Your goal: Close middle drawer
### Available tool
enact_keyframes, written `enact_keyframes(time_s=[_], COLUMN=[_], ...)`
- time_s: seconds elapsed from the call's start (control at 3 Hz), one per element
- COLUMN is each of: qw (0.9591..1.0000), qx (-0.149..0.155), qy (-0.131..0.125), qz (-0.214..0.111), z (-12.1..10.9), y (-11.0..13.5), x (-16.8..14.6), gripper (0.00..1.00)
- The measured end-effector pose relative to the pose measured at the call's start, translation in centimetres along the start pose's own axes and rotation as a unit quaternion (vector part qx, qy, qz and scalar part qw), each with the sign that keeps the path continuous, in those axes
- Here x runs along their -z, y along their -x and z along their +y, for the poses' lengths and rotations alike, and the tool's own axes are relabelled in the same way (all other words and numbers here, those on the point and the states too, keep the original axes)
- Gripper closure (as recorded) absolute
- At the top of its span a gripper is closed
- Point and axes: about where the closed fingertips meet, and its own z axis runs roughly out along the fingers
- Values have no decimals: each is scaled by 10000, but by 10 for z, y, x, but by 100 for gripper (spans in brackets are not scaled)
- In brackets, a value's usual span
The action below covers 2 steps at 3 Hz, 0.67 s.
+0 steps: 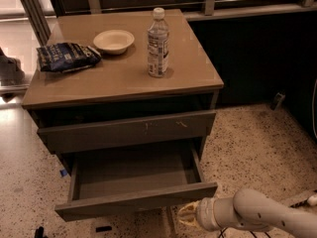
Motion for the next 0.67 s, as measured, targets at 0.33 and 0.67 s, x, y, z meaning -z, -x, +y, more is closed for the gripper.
enact_keyframes(time_s=[0.33, 0.67], qw=[9994, 9979], qx=[233, 405], qy=[-254, -510], qz=[22, 53], z=[-20, -39], y=[2, 1], x=[-3, -6], gripper=[100, 100])
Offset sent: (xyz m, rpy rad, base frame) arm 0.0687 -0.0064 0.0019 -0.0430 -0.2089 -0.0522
